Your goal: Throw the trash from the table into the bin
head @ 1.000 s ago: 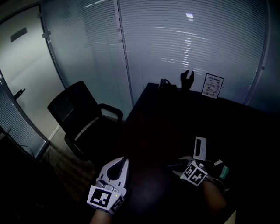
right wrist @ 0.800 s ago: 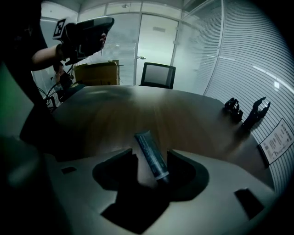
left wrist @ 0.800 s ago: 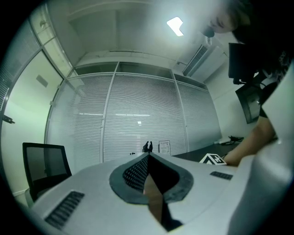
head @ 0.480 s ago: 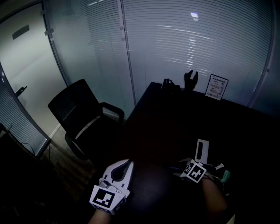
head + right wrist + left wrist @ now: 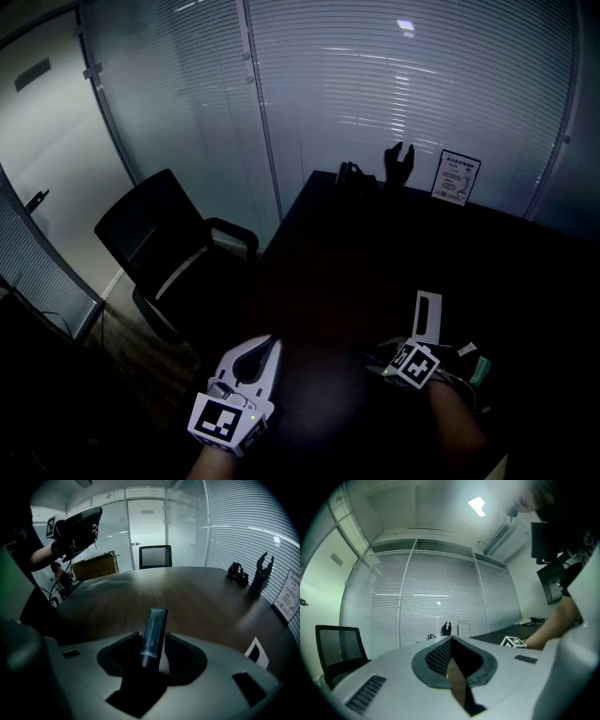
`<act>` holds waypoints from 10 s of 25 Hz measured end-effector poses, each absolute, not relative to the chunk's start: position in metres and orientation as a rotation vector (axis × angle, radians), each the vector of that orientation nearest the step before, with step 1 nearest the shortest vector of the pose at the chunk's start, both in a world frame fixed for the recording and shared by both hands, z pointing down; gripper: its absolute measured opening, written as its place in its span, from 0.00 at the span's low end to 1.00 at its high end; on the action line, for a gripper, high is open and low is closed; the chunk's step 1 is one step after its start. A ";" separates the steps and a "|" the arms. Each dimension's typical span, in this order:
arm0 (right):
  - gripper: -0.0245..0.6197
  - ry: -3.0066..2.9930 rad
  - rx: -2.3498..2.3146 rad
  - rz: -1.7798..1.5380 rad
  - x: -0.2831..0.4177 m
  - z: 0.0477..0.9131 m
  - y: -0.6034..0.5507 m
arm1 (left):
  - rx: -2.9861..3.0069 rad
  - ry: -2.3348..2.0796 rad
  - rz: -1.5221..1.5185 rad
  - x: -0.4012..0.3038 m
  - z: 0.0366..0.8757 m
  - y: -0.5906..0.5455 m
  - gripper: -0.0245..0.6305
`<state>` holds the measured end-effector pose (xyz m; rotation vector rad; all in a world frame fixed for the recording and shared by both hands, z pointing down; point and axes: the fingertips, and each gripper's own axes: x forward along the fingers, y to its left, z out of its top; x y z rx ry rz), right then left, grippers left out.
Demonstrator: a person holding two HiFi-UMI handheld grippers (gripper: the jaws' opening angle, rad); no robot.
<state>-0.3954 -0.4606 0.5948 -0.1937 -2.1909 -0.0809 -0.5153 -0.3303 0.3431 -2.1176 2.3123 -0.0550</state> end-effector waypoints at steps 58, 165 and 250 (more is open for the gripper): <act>0.21 -2.826 0.952 -0.135 -0.267 0.314 -0.339 | -2.130 2.209 0.120 -0.458 0.296 -0.255 0.04; 0.21 -2.087 1.755 0.195 0.410 0.459 0.059 | -2.678 1.461 0.091 0.113 0.314 0.008 0.04; 0.05 -2.562 1.824 -0.357 0.313 0.298 0.009 | -2.616 1.531 0.100 0.114 0.310 -0.013 0.04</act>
